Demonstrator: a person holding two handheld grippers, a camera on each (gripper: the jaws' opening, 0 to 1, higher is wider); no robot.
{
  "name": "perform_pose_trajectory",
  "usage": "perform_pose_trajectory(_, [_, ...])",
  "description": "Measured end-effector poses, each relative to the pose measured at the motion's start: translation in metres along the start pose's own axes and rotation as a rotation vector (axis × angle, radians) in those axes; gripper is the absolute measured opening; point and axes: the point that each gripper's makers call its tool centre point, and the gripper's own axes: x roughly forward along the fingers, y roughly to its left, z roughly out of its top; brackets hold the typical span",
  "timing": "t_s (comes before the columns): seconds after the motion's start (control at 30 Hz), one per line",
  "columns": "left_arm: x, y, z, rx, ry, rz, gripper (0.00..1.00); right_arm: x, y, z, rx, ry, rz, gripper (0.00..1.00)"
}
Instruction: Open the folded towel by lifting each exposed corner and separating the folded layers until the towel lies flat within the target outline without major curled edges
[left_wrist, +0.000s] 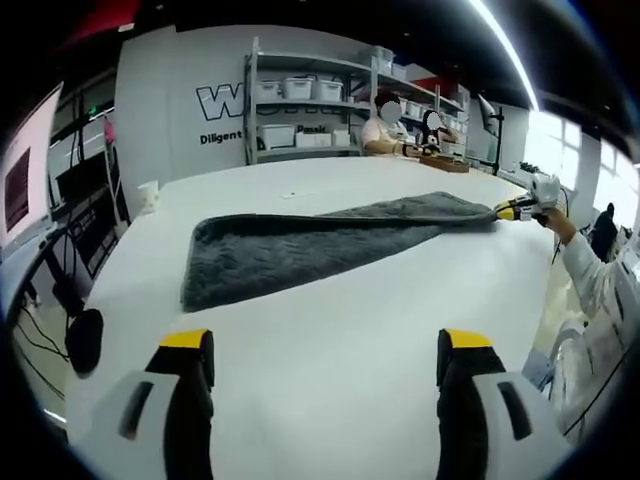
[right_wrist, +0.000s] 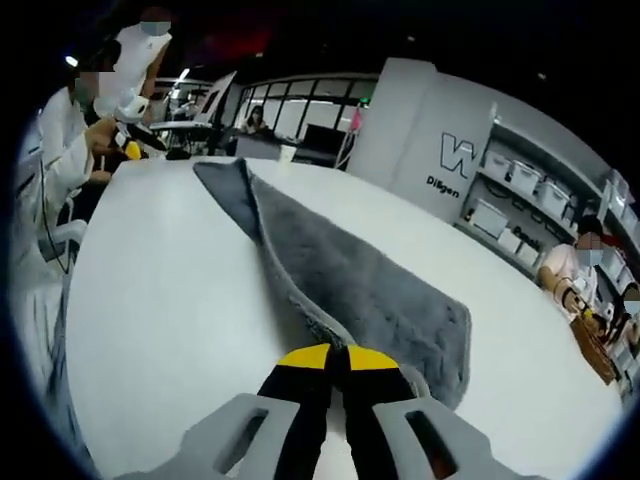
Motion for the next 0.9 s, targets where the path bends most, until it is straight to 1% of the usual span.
perform_pose_trajectory(0.03, [0.000, 0.000, 0.000, -0.001, 0.001, 0.000, 0.90, 0.001, 0.000, -0.001, 0.001, 0.003, 0.003, 0.00])
perform_pose_trajectory(0.1, [0.000, -0.001, -0.001, -0.001, 0.003, -0.003, 0.90, 0.003, 0.003, -0.009, 0.023, 0.034, 0.020, 0.00])
perform_pose_trajectory(0.33, [-0.001, 0.000, -0.002, -0.004, 0.000, -0.002, 0.90, 0.008, 0.006, -0.019, -0.001, 0.090, 0.027, 0.00])
perform_pose_trajectory(0.5, [-0.002, 0.001, -0.002, -0.006, 0.000, -0.001, 0.90, 0.009, 0.008, -0.022, -0.005, 0.106, 0.030, 0.00])
perform_pose_trajectory(0.6, [-0.003, 0.002, -0.002, -0.007, -0.001, 0.002, 0.90, 0.008, 0.006, -0.022, 0.013, 0.105, 0.022, 0.01])
perform_pose_trajectory(0.7, [-0.003, 0.002, -0.002, -0.009, -0.004, 0.001, 0.90, 0.005, 0.002, -0.024, 0.028, 0.114, -0.002, 0.05])
perform_pose_trajectory(0.77, [-0.003, 0.003, -0.002, -0.009, -0.003, 0.001, 0.90, 0.000, -0.002, -0.023, 0.050, 0.108, -0.028, 0.11])
perform_pose_trajectory(0.83, [-0.003, 0.004, -0.002, -0.010, -0.002, 0.003, 0.90, -0.006, -0.008, -0.024, 0.077, 0.112, -0.062, 0.19])
perform_pose_trajectory(0.87, [-0.002, 0.005, -0.001, -0.012, -0.003, 0.005, 0.90, -0.008, -0.010, -0.025, 0.086, 0.112, -0.072, 0.27])
perform_pose_trajectory(0.9, [-0.002, 0.006, -0.001, -0.014, -0.005, 0.007, 0.90, -0.009, -0.011, -0.025, 0.088, 0.113, -0.074, 0.32])
